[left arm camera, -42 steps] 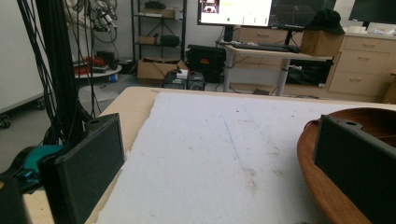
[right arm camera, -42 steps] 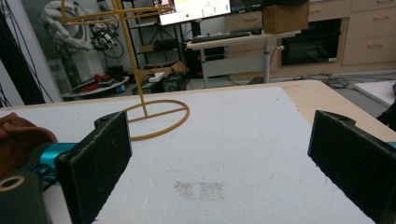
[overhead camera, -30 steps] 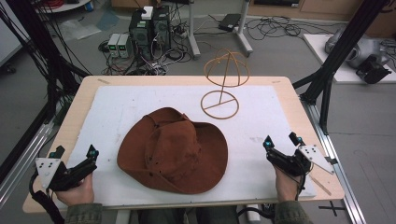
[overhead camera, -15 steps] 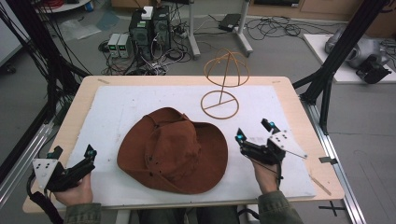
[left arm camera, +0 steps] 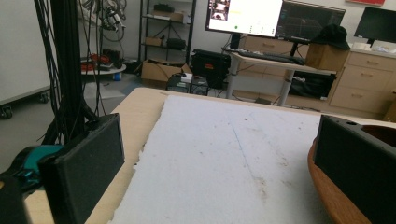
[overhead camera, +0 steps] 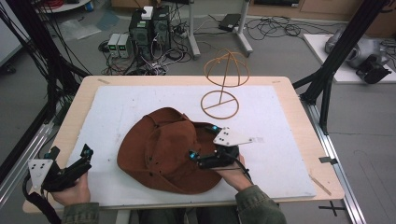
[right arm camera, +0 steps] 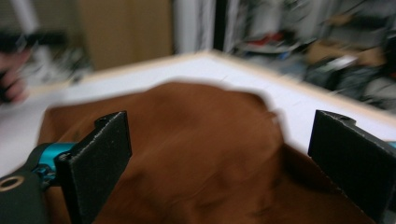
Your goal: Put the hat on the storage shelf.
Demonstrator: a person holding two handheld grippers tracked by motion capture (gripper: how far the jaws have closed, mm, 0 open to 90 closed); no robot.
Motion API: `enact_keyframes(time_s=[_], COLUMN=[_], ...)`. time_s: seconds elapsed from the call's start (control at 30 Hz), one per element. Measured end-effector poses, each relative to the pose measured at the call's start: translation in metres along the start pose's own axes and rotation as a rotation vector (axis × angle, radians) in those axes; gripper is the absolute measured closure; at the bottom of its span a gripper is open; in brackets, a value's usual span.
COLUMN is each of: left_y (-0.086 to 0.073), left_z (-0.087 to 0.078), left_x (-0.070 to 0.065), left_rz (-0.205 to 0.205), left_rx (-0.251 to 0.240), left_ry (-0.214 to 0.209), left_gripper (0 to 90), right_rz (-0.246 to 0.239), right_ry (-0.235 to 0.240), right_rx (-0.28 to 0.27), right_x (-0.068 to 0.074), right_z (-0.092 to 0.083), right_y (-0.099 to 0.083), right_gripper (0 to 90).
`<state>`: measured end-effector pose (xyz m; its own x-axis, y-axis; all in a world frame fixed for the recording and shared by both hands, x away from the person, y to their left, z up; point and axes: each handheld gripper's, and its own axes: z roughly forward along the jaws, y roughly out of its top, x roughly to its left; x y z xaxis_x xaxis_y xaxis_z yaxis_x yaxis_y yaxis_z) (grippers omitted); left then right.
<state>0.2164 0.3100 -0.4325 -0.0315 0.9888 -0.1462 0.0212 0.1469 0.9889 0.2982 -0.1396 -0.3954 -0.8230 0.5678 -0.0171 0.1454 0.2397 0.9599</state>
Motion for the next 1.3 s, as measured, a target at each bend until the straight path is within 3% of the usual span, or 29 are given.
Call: enact_keyframes(time_s=[0.1,0.27,0.43,0.7,0.83,0.87,0.97,1.03,1.07,1.1,1.13,1.17,1.23,1.3], left_y=[0.001,0.001,0.001,0.0,0.0,0.0,0.0,0.0,0.0,0.0,0.0,0.0,0.0,0.0], left_z=[0.0,0.0,0.0,0.001,0.001,0.001,0.001,0.001,0.001,0.001,0.001,0.001,0.001,0.001], left_x=[0.001,0.002,0.003,0.002,0.002,0.002,0.003,0.003,0.003,0.003,0.004,0.004,0.004,0.004], left_rz=[-0.003,-0.008,-0.009,-0.009,-0.01,-0.01,-0.012,-0.012,-0.012,-0.014,-0.015,-0.015,-0.016,-0.017], left_rx=[-0.002,-0.004,-0.001,0.0,0.0,-0.001,0.001,0.001,0.001,0.0,-0.001,0.0,-0.001,0.001], left_ry=[0.002,0.004,0.005,0.002,0.002,0.003,0.002,0.002,0.002,0.003,0.002,0.002,0.002,0.002], left_gripper=[2.4,2.4,2.4,2.4,2.4,2.4,2.4,2.4,2.4,2.4,2.4,2.4,2.4,2.4], right_rz=[-0.026,-0.066,-0.07,-0.099,-0.118,-0.145,-0.168,-0.187,-0.187,-0.188,-0.188,-0.177,-0.169,-0.132], right_ry=[0.028,0.051,0.082,0.096,0.075,0.071,0.069,0.051,0.051,0.05,0.05,0.065,0.061,0.062], right_rx=[0.071,0.144,0.199,0.249,0.258,0.267,0.27,0.294,0.294,0.301,0.301,0.31,0.319,0.334], right_x=[0.001,0.005,0.005,0.006,0.008,0.009,0.012,0.015,0.015,0.015,0.015,0.016,0.016,0.015], right_z=[0.008,0.019,0.027,0.04,0.044,0.046,0.048,0.051,0.051,0.052,0.052,0.052,0.052,0.05], right_y=[-0.007,-0.015,-0.018,-0.022,-0.023,-0.024,-0.024,-0.026,-0.026,-0.026,-0.026,-0.026,-0.026,-0.026], right_gripper=[5.3,5.3,5.4,5.5,6.7,19.5,25.7,40.9,40.9,59.7,59.7,75.9,79.9,85.6])
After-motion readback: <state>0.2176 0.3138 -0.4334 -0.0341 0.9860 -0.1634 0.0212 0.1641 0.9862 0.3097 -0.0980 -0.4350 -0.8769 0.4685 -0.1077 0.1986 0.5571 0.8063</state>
